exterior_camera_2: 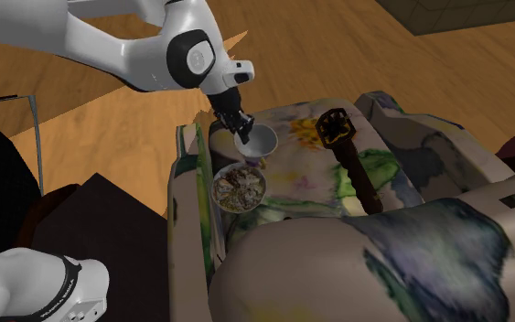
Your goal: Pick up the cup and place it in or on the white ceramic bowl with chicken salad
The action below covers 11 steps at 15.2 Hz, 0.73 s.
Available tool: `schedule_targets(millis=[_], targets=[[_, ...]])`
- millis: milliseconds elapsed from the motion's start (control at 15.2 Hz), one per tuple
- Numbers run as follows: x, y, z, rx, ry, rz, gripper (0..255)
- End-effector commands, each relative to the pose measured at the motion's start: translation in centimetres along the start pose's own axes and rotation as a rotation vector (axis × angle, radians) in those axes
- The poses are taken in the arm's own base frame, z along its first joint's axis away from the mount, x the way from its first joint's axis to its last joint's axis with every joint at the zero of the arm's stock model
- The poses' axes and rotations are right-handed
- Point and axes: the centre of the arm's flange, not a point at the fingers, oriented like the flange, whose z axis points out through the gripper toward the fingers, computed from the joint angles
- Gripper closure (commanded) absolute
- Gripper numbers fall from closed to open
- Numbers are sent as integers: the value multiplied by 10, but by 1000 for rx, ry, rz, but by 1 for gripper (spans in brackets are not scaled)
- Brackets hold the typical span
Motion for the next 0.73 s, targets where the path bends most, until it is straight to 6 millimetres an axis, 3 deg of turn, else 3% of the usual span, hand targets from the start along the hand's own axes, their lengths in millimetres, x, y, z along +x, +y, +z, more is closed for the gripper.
schedule_targets(millis=[0,264,660], targets=[[-24,-9,-11,0,1,1,255],[-66,-28,-25,0,1,1,255],[-67,-39,5,0,1,1,255]])
